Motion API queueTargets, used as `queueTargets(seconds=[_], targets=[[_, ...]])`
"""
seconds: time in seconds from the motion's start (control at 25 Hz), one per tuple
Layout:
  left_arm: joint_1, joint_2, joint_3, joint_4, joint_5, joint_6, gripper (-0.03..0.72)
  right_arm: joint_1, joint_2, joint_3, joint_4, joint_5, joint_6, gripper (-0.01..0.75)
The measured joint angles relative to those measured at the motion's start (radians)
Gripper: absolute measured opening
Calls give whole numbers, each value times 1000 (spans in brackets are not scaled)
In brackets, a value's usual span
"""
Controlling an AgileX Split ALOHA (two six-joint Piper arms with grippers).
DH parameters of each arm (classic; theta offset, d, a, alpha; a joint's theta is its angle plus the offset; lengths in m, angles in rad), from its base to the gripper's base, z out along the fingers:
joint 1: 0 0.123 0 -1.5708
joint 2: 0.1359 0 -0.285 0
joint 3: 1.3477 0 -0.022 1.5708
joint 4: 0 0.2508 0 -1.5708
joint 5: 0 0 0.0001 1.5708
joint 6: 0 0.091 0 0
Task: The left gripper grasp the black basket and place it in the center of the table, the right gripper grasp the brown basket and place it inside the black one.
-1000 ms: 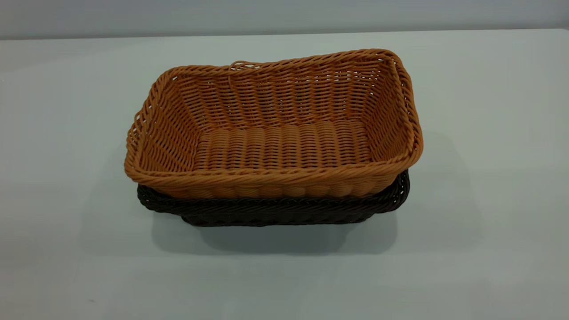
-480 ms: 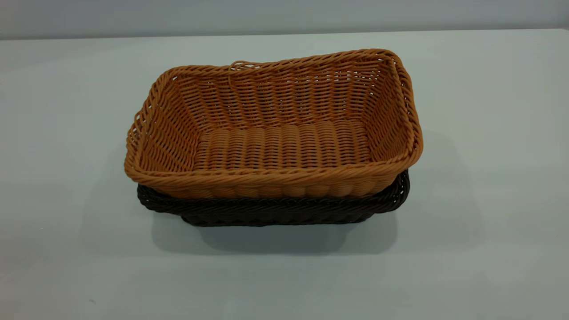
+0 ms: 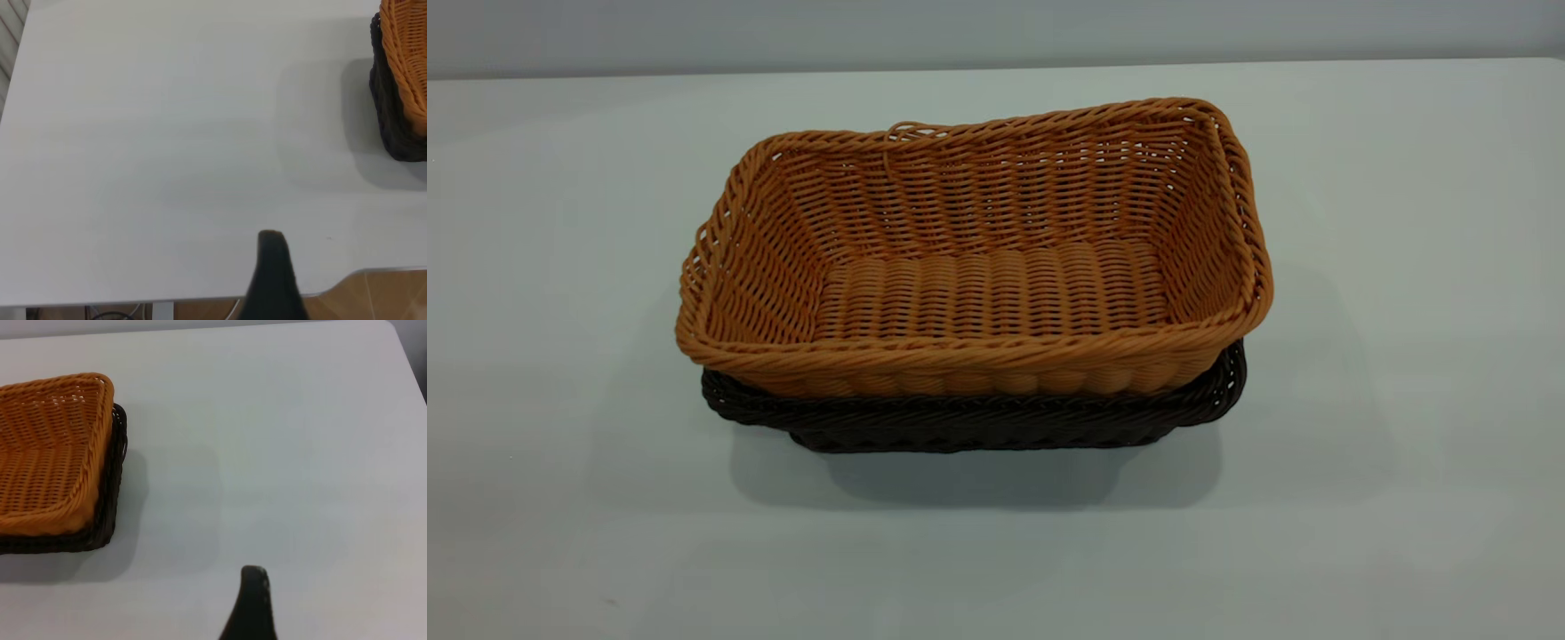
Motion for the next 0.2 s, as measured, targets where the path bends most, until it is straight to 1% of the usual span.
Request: queueTargets(seconds=[0.2], targets=[[0,0,0,0,0,0,506,0,0,0,1,-1,0,567]])
